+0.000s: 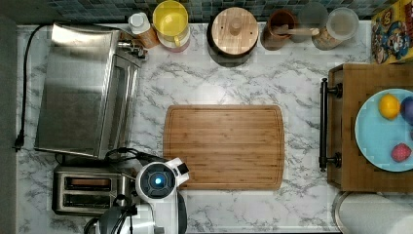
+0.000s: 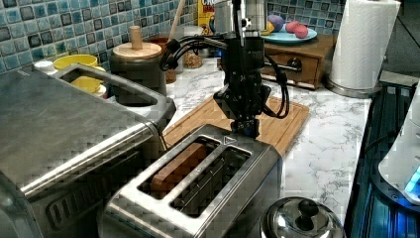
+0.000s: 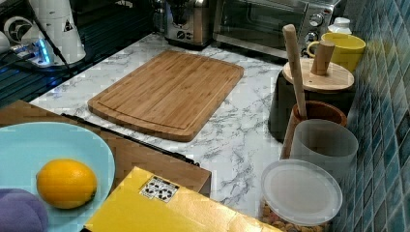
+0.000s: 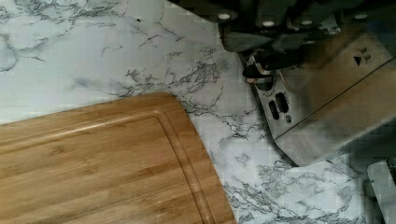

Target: Turn on the toaster.

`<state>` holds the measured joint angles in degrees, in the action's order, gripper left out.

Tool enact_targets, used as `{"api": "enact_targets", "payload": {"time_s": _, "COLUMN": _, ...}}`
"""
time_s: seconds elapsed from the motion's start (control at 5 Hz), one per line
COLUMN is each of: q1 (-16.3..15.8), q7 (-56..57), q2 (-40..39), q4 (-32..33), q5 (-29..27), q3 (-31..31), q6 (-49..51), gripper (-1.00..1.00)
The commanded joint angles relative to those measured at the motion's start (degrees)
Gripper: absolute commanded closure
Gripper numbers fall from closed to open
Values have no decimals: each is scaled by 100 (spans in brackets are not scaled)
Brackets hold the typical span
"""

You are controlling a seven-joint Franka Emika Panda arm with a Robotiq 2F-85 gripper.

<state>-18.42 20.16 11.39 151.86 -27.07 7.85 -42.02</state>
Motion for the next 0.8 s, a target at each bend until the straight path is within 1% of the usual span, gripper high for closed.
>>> {"api": "enact_targets", "payload": {"time_s": 0.2, "q1": -501, "q7": 170, "q2": -891, "q4": 868, "q5": -280, "q3": 1158, "q6": -698, "gripper": 100}}
{"api": "enact_targets", "payload": {"time_s": 0.4, "q1": -527, "q7": -75, "q2": -447, "q4": 906, "q5": -127, "q3": 1060, "q6": -784, "gripper": 100}}
{"api": "enact_targets", "payload": {"time_s": 0.6, "q1": -452, "q7": -66, "q2": -444, "q4": 903, "q5": -140, "q3": 1136, "q6": -779, "gripper": 100}}
{"api": "enact_targets", "payload": {"time_s": 0.8, "q1": -460, "q7": -67, "q2": -445, "q4": 902, "q5": -137, "q3": 1127, "q6": -780, "gripper": 100}}
